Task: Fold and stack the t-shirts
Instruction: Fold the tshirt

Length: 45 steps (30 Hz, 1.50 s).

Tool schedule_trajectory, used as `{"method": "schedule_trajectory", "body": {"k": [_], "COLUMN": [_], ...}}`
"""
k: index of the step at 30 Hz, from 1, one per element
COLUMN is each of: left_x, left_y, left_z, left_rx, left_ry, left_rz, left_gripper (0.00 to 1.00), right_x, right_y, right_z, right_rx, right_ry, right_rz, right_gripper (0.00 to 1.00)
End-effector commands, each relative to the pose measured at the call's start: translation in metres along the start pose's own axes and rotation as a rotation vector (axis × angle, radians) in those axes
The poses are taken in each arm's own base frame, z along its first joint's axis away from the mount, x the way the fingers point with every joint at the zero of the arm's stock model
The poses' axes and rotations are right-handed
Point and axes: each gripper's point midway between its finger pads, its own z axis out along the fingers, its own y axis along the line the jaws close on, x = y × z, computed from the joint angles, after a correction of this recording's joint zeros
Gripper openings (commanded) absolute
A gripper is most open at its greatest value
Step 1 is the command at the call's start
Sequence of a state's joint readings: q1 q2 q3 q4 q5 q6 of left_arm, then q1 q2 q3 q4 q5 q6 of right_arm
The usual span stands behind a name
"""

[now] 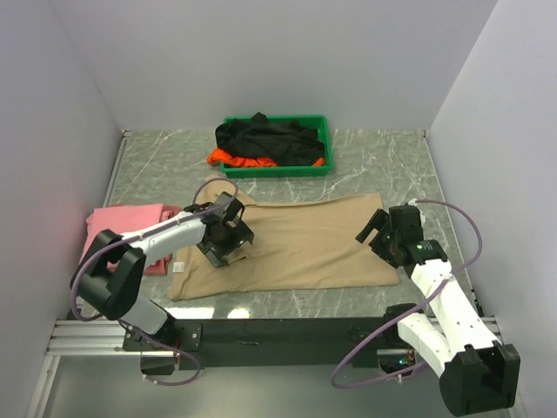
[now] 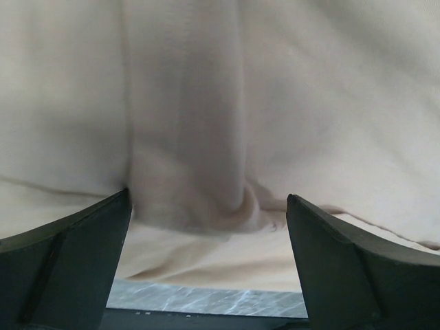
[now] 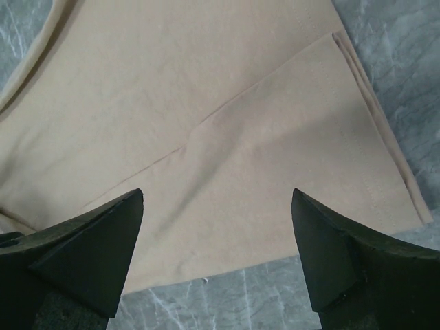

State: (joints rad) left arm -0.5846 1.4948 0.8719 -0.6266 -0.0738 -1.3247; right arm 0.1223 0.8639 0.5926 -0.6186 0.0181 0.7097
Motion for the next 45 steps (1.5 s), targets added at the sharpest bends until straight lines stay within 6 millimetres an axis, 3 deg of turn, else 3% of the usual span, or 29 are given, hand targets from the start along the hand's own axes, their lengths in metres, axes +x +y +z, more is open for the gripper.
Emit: {"method": "schedule_trajectory", "body": {"k": [1, 9, 13, 16, 17, 21, 22, 24, 25, 27, 31, 35, 40, 43, 45], "left_x": [-0.003, -0.028, -0.048, -0.064, -0.068, -0.074, -0.077, -0.072, -0.071, -0.069, -0.102, -0.153, -0.186, -0.204, -0.213], "left_y": [-0.039, -0.071, -0.108, -0.121, -0.128, -0.12, -0.119, -0.108, -0.106, -0.086, -0.05, -0.041, -0.058, -0.074, -0.074], "left_z": [-0.007, 0.001, 0.004, 0.009, 0.0, -0.021, -0.038, -0.042, -0.057, -0.054, -0.061, -0.055, -0.033, -0.017, -0.008], "left_rx": [0.115, 0.119, 0.164, 0.157, 0.153, 0.137, 0.17, 0.196, 0.237, 0.212, 0.086, 0.124, 0.148, 0.162, 0.141], "left_ry": [-0.01, -0.105, -0.177, -0.233, -0.231, -0.286, -0.315, -0.312, -0.323, -0.326, -0.419, -0.424, -0.436, -0.413, -0.398], "left_rz": [0.04, 0.085, 0.118, 0.154, 0.164, 0.225, 0.216, 0.235, 0.23, 0.228, 0.147, 0.056, 0.039, 0.043, 0.029], "left_gripper": [0.99, 0.99, 0.99, 0.99, 0.99, 0.99, 0.99, 0.99, 0.99, 0.99, 0.99, 0.93, 0.72, 0.61, 0.57], "right_x": [-0.027, -0.032, -0.036, -0.037, -0.038, -0.038, -0.038, -0.034, -0.032, -0.03, -0.038, -0.051, -0.071, -0.076, -0.077], "right_y": [0.015, 0.008, 0.007, 0.008, 0.011, 0.011, 0.011, 0.012, 0.014, 0.017, 0.025, 0.04, 0.052, 0.055, 0.053], "right_z": [-0.007, -0.007, -0.006, -0.006, -0.007, -0.006, -0.005, -0.002, -0.001, 0.001, 0.0, 0.004, 0.007, 0.014, 0.019], "right_rx": [-0.043, -0.012, 0.006, 0.0, -0.008, -0.015, -0.019, -0.031, -0.037, -0.059, -0.078, -0.107, -0.1, -0.081, -0.056], "right_ry": [-0.108, -0.144, -0.152, -0.156, -0.157, -0.159, -0.158, -0.141, -0.133, -0.121, -0.143, -0.156, -0.186, -0.18, -0.169], "right_rz": [-0.023, -0.021, -0.025, -0.027, -0.032, -0.048, -0.051, -0.056, -0.061, -0.074, -0.086, -0.091, -0.092, -0.101, -0.105], "right_gripper": [0.95, 0.96, 0.96, 0.96, 0.96, 0.96, 0.97, 0.97, 0.97, 0.97, 0.97, 0.97, 0.97, 0.97, 0.97]}}
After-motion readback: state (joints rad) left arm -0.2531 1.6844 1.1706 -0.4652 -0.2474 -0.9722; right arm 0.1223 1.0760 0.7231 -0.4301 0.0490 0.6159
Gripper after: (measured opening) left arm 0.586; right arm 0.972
